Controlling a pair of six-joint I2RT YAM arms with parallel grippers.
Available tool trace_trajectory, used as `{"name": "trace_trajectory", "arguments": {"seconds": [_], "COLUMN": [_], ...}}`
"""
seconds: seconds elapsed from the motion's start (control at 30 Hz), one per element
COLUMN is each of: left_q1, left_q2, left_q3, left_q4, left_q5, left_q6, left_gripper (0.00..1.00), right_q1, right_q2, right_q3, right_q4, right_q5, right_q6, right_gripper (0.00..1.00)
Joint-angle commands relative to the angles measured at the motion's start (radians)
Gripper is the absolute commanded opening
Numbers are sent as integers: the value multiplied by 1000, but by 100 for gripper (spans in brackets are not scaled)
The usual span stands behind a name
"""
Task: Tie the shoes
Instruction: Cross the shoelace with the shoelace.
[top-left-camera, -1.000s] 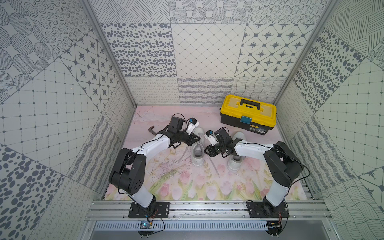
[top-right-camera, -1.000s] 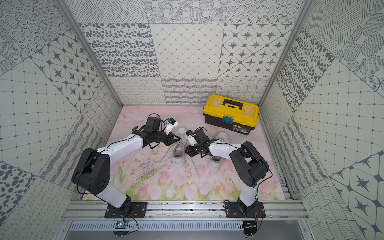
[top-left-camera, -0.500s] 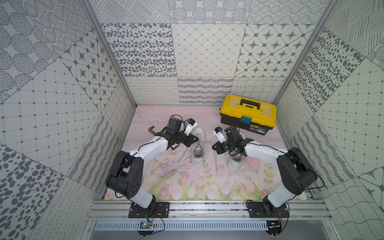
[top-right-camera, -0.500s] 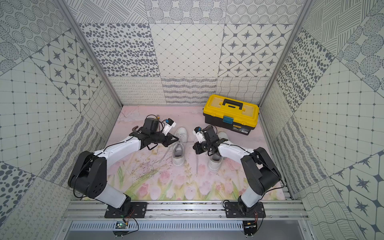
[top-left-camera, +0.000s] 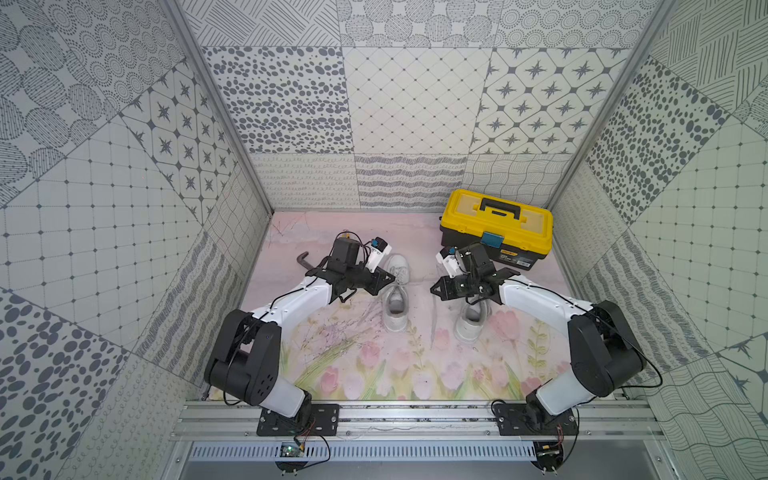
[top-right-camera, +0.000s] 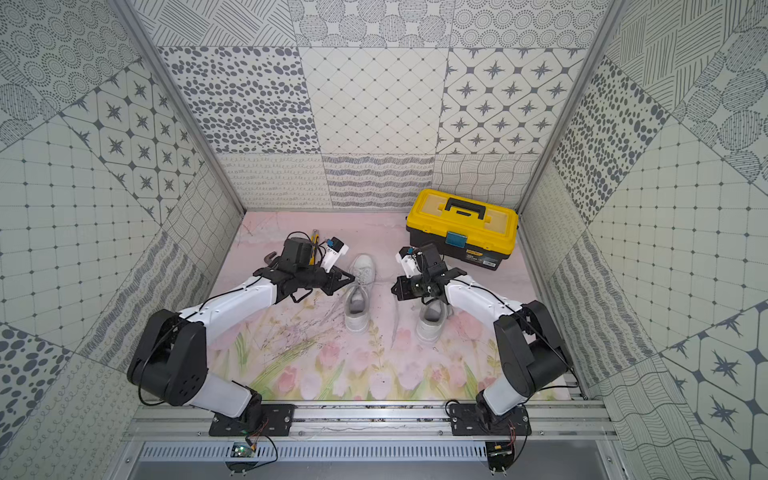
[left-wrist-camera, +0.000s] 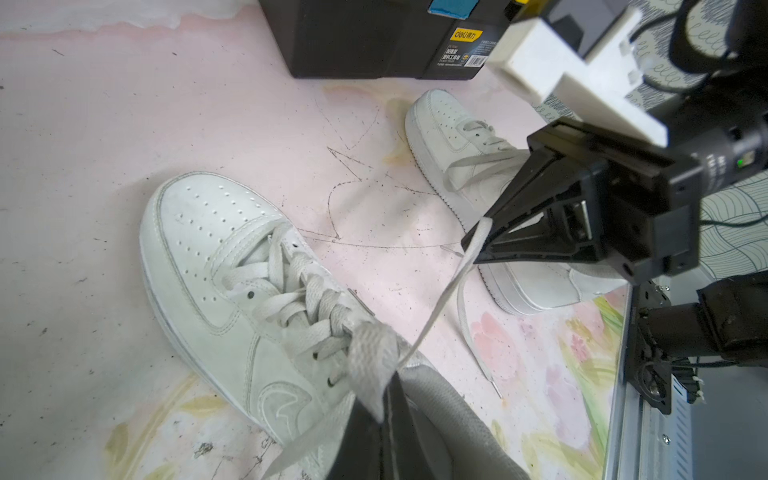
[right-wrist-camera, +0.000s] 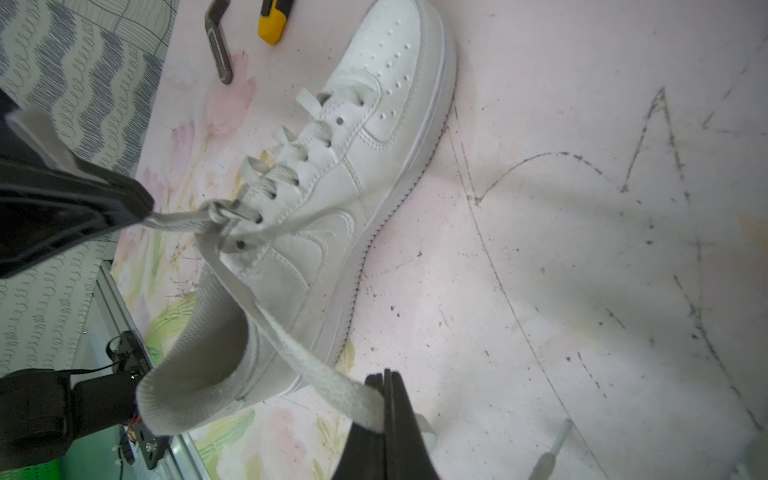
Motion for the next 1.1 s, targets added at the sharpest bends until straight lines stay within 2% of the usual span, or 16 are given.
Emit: {"name": "trace_trajectory", "arguments": {"seconds": [0.0,0.17,0.53,1.07], "left_q1": [-10,-40,-117,-173], "left_q2": [-17,-21,-27,33], "left_q3": [-6,-4,-1,31], "left_q4": [42,27,-1,-36], "left_q5": [31,15,-34,-27], "left_q6": [3,13,41,80], "left_gripper": [0,0,0,0], "right_q1": [2,5,56,71], "right_q2": [27,96,238,331], "right_q3": [89,189,378,483], "right_q4": [-67,-100,-165,-175], "right_q5": [-12,-14,1,-5], "right_q6": [81,140,154,131], "right_gripper": [0,0,0,0]}}
